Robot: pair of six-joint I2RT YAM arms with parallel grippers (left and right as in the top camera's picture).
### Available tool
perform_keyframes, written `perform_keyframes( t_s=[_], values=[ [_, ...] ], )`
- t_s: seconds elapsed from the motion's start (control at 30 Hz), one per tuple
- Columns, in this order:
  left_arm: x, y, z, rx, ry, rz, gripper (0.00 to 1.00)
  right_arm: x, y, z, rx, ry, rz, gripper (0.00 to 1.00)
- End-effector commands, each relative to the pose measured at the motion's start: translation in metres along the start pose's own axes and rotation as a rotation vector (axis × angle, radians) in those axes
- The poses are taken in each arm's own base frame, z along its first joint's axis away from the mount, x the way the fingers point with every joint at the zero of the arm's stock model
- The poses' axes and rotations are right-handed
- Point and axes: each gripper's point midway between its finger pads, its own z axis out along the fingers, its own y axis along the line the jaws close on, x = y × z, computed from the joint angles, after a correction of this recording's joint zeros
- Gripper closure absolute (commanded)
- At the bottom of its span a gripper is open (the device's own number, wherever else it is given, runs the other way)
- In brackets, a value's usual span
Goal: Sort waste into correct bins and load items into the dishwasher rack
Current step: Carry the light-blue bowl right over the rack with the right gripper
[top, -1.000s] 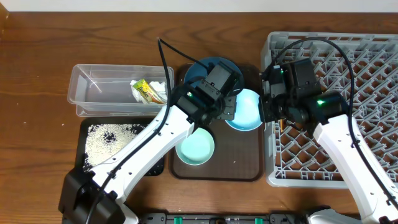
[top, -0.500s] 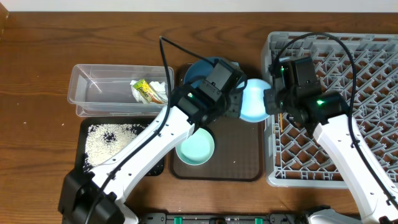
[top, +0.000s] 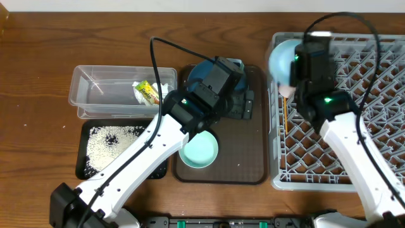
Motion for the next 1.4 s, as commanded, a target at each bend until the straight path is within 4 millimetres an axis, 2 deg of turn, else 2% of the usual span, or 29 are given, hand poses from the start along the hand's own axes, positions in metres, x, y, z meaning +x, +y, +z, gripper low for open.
perform_keyframes(
  t_s=[0.0,0.13,0.27,0.43,0.53,0.63,0.9,1.0,1.1,1.37],
  values=[
    [-0.004,-0.003,-0.005,0.008,-0.015,0.007,0.11,0.000,-0.055,0.020,0.293,-0.005,0.023,0.99],
    [-0.004,-0.003,-0.005,0.008,-0.015,0.007,0.08,-0.002,-0.107,0.043,0.561,0.007,-0.066,0.99],
    [-0.004,-0.003,-0.005,0.008,-0.015,0.007,0.08,0.001,-0.143,0.061,0.738,0.048,-0.147,0.99],
    [-0.004,-0.003,-0.005,0.007,-0.014,0.007,0.08,0.008,-0.182,0.085,0.843,0.101,-0.213,0.99],
    [-0.004,-0.003,-0.005,0.006,-0.013,0.007,0.07,0.012,-0.204,0.095,0.895,0.105,-0.195,0.99],
    [-0.004,-0.002,-0.005,0.006,-0.013,0.007,0.07,0.018,-0.219,0.105,0.915,0.114,-0.194,0.99],
    [-0.004,-0.003,-0.005,0.006,-0.013,0.007,0.07,0.042,-0.236,0.131,0.880,0.177,-0.253,0.99],
    [-0.004,-0.003,-0.005,0.006,-0.013,0.007,0.07,0.047,-0.233,0.139,0.846,0.190,-0.285,0.99],
    [-0.004,-0.003,-0.005,0.006,-0.013,0.007,0.07,0.049,-0.223,0.144,0.807,0.199,-0.318,0.99],
    [-0.004,-0.003,-0.005,0.007,-0.013,0.007,0.07,0.055,-0.182,0.157,0.654,0.214,-0.414,0.99]
  ],
)
